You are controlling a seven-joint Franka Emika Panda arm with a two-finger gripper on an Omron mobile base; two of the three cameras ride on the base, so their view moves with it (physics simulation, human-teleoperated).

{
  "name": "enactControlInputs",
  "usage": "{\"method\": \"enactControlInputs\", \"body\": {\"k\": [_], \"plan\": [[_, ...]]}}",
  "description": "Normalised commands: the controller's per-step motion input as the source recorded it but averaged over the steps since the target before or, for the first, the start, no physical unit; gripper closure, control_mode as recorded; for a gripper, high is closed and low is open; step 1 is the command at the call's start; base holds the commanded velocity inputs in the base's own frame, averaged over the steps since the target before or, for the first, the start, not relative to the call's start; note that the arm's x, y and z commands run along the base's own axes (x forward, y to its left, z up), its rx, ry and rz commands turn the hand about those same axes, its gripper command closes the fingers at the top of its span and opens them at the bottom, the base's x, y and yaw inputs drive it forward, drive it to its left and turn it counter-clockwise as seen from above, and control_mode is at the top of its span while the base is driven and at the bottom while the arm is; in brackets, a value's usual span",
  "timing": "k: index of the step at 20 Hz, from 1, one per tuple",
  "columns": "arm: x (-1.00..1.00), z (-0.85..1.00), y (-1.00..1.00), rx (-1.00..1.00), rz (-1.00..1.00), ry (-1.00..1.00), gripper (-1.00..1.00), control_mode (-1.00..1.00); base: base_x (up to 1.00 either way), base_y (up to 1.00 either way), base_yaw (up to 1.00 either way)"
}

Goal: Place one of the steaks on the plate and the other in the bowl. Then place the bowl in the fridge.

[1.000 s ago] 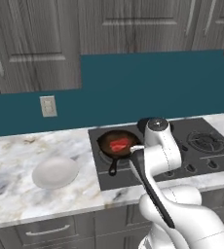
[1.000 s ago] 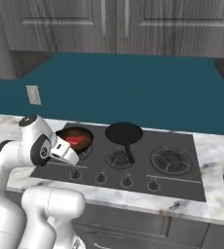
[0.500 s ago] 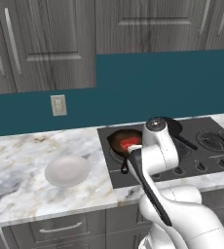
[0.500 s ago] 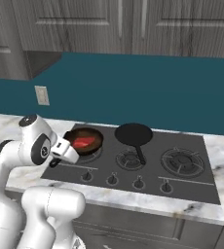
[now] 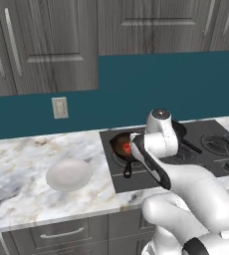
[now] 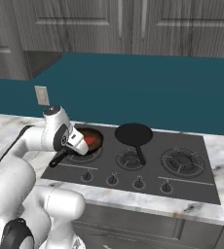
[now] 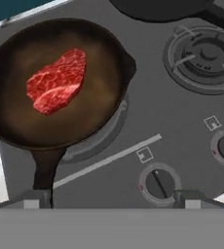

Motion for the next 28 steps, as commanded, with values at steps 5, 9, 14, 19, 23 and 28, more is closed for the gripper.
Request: {"method": "enactControlInputs", "body": {"k": [5,9,14,19,23,28], "plan": [[0.98,0.06,-0.01,0.08,-0.17,0.01,-1.00,-1.00,0.00,0.00,0.00],[0.49,0.00,0.00,0.01,-0.02,0.06,-1.00,-1.00,0.00,0.00,0.00],[0.47,-0.05,0.00,0.00,0.02,0.01,-1.00,-1.00,0.00,0.00,0.00],[0.43,-0.33,0.00,0.00,0.00,0.00,-1.00,-1.00,0.00,0.00,0.00],[0.04,-0.31,0.00,0.00,0.00,0.04,-1.00,-1.00,0.00,0.00,0.00],[0.00,-0.38,0.00,0.00,-0.02,0.04,-1.00,-1.00,0.00,0.00,0.00]]}}
